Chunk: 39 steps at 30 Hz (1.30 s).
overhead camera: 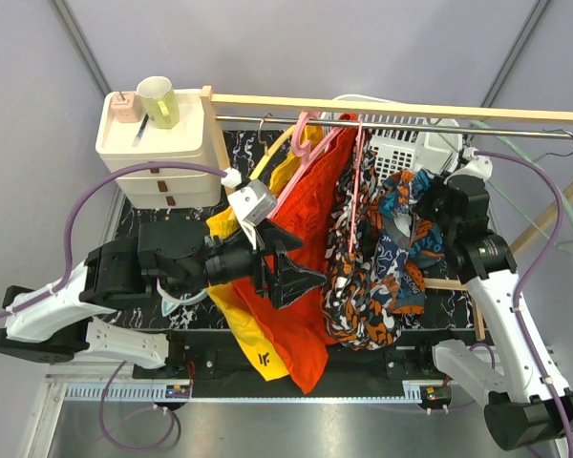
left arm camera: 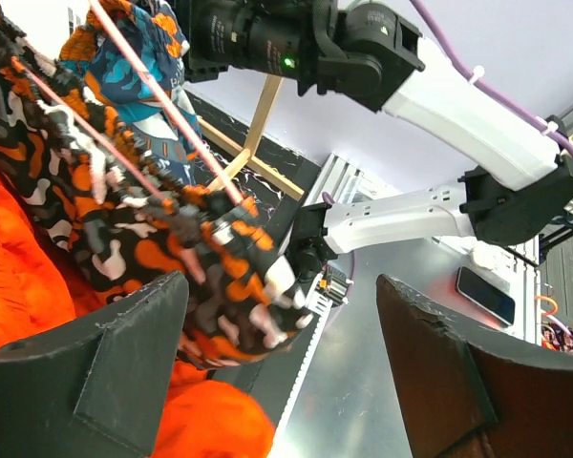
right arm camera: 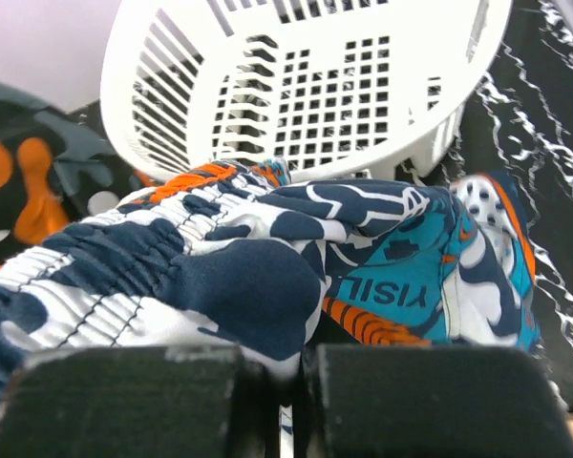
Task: Remove the shorts from the hanger
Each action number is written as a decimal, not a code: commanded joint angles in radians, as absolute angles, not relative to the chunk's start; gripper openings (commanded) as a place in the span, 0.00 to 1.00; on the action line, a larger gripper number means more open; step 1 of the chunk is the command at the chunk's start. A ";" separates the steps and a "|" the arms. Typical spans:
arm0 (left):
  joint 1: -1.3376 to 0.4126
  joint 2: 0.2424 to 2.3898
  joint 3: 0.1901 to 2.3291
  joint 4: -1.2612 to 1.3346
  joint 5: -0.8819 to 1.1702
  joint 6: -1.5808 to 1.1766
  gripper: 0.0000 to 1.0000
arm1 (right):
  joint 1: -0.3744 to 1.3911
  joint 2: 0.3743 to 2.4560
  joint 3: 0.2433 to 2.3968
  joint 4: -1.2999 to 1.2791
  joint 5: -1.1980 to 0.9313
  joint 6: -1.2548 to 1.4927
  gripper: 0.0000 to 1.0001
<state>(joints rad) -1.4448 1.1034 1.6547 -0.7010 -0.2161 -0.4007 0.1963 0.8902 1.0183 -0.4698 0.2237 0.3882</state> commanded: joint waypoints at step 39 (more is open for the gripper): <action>-1.442 1.224 1.856 -0.646 -0.466 -0.344 0.91 | 0.199 0.692 0.668 -0.999 -0.178 0.889 1.00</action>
<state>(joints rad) -1.4437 1.2442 1.8549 -0.6937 -0.4316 -0.3424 0.1955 0.6712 0.8688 -0.6800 -0.0223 0.5964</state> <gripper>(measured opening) 0.908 0.992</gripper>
